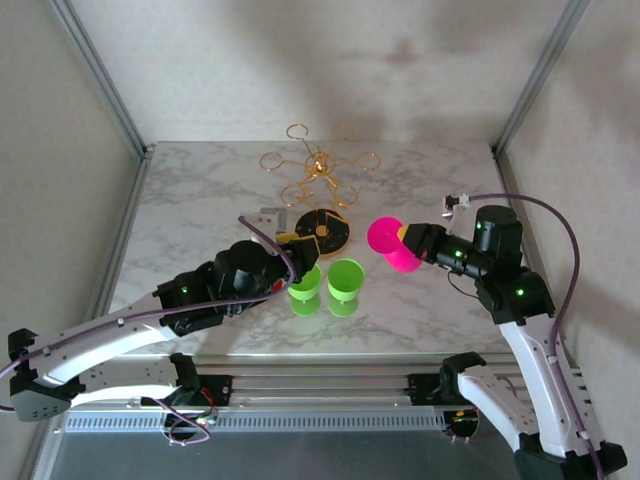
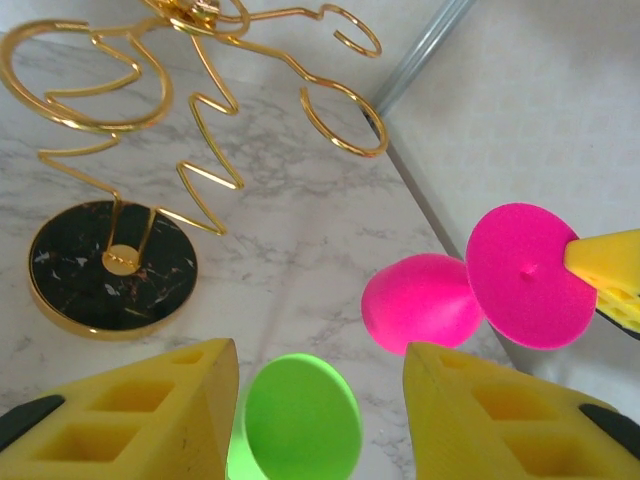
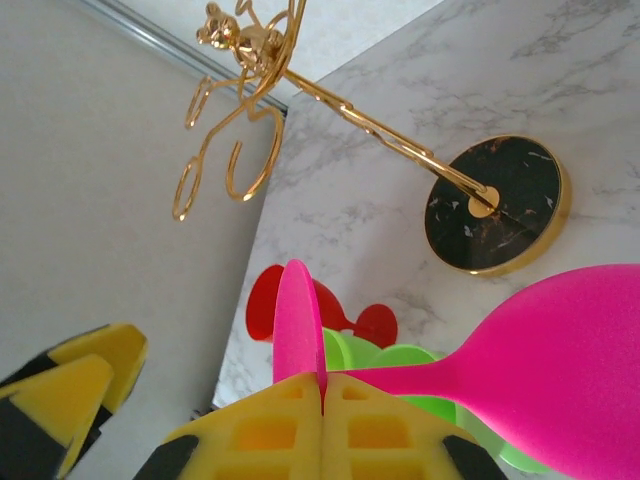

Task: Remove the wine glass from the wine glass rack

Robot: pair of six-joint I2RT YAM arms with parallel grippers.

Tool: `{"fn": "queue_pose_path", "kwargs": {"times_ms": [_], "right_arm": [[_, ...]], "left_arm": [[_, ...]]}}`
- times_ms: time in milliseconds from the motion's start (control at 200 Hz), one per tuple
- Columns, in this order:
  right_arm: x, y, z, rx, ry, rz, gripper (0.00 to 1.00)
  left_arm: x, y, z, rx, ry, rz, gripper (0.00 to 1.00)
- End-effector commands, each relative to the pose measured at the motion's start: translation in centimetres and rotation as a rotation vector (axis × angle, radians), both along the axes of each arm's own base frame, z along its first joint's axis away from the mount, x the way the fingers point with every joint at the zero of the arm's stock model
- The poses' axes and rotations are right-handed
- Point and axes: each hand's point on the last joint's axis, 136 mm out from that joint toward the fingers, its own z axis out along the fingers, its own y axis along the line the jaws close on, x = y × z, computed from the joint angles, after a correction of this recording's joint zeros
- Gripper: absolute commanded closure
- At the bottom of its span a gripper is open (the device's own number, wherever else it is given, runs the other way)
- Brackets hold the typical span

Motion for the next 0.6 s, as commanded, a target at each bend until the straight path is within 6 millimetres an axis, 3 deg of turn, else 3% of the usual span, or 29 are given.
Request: {"fn": "queue_pose_path", "kwargs": {"times_ms": [0,270,596], "right_arm": [[-1.3,-0.3,0.2,-0.062,-0.09,0.031,1.0],[-3.1,-0.8,-0.4,-0.138,-0.189,0.068,1.0],[-3.4,-1.5,-1.2,-0.264,-0.285,0.064,1.0]], "left_arm": [[-0.5,-0.7,1.0,-0.045,0.041,-0.046,0.53],[-1.7,-2.3,1.0,-0.061,0.105,-0.137,0.53],[-2.8,-3.7,0.8,-0.086,0.172,-0.215,0.52]]}}
